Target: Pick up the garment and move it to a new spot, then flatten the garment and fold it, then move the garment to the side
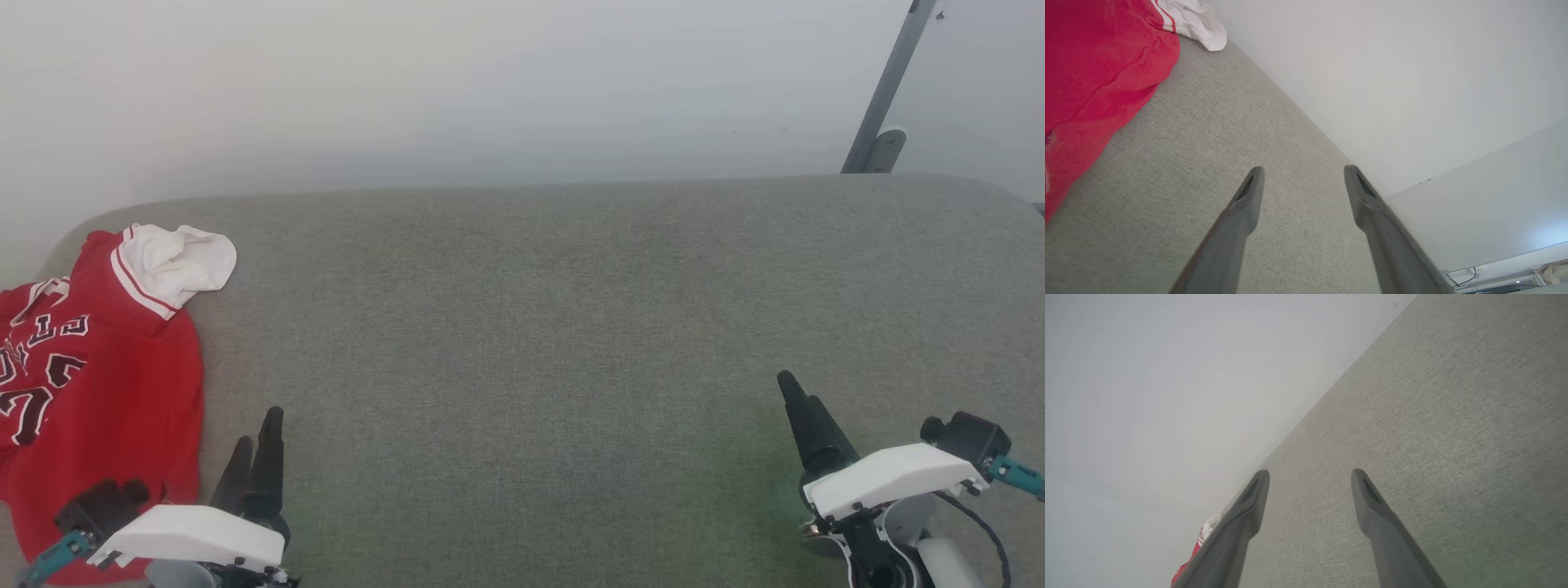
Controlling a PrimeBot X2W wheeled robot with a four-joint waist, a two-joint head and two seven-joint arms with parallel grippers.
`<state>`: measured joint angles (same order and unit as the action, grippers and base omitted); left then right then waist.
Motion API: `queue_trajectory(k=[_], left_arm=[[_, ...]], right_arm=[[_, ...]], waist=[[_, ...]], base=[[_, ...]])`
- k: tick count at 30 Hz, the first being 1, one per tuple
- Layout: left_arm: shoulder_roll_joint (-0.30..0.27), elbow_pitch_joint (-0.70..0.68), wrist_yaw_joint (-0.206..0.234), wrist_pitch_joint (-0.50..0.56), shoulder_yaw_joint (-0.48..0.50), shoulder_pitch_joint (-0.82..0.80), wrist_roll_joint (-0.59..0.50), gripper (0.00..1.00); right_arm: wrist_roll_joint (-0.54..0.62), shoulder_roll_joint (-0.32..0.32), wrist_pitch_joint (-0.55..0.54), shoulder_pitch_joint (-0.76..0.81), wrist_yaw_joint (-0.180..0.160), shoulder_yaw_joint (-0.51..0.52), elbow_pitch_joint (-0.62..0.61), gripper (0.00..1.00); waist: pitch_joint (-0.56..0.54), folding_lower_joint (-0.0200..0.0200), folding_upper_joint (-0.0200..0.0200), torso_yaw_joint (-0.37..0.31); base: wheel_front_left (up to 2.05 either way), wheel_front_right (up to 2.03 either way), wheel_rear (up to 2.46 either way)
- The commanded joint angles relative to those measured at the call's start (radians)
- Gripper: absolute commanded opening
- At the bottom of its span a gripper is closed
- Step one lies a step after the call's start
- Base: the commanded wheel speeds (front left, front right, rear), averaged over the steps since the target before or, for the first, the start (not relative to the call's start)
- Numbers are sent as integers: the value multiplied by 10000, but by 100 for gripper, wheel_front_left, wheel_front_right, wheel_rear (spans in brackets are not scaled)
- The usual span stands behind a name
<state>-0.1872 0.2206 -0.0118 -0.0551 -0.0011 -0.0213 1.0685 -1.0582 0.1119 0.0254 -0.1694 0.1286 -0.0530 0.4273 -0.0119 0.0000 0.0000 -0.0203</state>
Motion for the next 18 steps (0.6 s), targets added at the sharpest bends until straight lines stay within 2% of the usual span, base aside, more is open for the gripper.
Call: queue_trajectory(k=[1,18], left_arm=[[-140,-162,26,-85,-41,-38,-329,100],[-603,-512,-182,-657,117,318,-2410,100]], right_arm=[[299,85,91,-290,24,-21,-52,100],[2139,573,418,-236,27,105,-181,100]], waist=[[-3,0,0,-5],[-32,0,0,-40]], base=[[0,0,0],[0,0,0]])
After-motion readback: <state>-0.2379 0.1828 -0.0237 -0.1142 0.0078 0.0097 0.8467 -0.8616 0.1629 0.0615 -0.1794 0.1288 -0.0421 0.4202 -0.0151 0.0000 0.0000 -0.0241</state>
